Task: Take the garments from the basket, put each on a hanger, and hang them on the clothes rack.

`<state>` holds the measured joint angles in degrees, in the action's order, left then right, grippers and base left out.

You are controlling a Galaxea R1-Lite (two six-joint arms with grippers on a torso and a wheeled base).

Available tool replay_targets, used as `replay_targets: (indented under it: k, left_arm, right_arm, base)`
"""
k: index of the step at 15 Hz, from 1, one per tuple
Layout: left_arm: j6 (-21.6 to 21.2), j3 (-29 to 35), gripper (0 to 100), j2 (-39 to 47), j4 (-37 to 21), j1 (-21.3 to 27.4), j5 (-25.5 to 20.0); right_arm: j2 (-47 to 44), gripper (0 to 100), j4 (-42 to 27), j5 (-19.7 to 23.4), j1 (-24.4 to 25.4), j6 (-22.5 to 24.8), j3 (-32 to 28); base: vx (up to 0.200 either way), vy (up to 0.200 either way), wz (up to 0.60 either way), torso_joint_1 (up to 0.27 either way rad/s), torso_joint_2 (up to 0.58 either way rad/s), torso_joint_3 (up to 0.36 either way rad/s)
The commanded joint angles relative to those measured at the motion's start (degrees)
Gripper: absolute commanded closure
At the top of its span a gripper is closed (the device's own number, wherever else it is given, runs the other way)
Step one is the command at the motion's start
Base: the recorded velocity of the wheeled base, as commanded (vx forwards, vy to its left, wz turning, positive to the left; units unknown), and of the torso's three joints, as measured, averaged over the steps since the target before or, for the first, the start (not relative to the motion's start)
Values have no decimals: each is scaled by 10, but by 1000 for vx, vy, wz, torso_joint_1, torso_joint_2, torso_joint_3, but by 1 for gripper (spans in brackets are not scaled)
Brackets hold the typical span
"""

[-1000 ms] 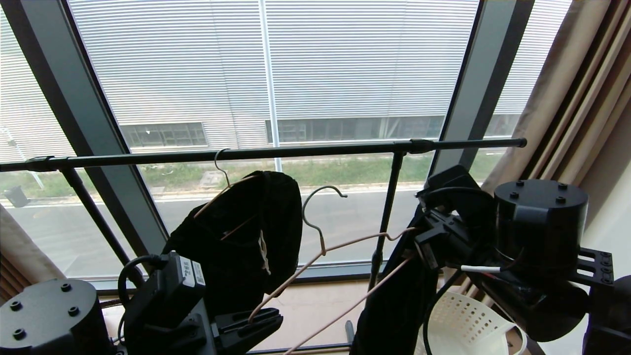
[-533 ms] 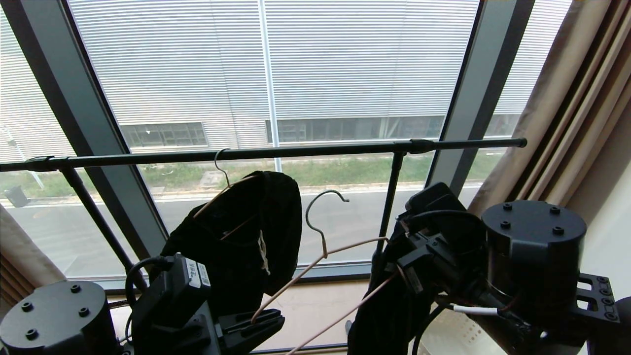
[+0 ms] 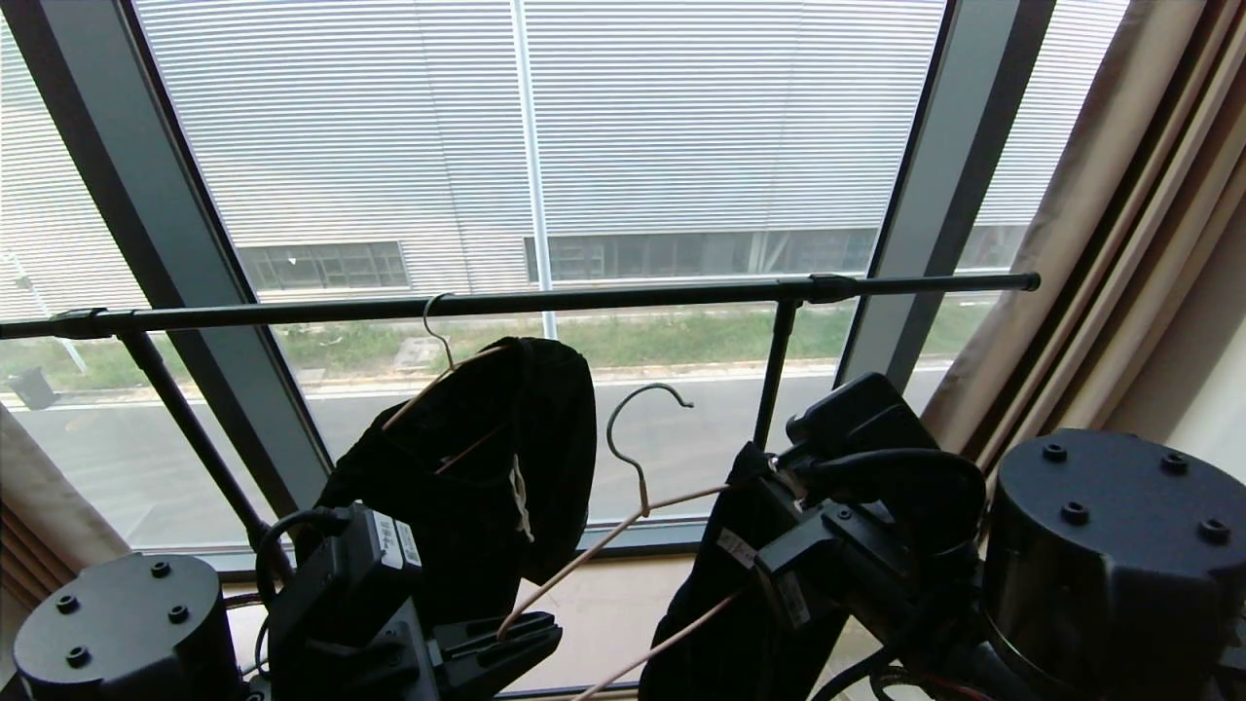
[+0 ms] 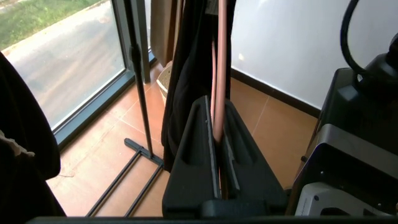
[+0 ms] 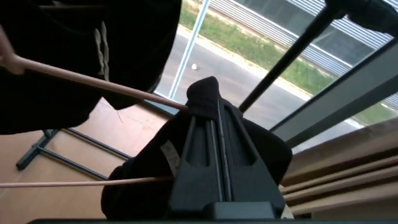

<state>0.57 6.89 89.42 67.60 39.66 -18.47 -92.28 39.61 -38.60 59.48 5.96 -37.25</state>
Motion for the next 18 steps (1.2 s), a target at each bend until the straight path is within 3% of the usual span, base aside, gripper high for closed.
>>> replay_targets:
  k: [1,5,11,13,18]
  left_arm:
    - [0,0,100,7,0,0,0]
    - [0,-8,100,24,30,0,0]
    - [0,-18,100,49,70,-8,3]
    - [0,-14,100,47,70,-31,3]
    - [-5,-14,100,35,70,-40,19]
  right_arm:
    - [0,100,28,0,27,1,3]
    - [-1,100,51,2,60,0,2]
    - [4,100,58,3,64,-1,3]
    - [18,100,58,1,64,0,2]
    - [31,100,57,-3,20,5,-8]
  base:
    - [0,0,0,0,0,0]
    - [0,0,0,0,0,0]
    - [0,0,0,0,0,0]
    - [0,0,0,0,0,0]
    - [0,0,0,0,0,0]
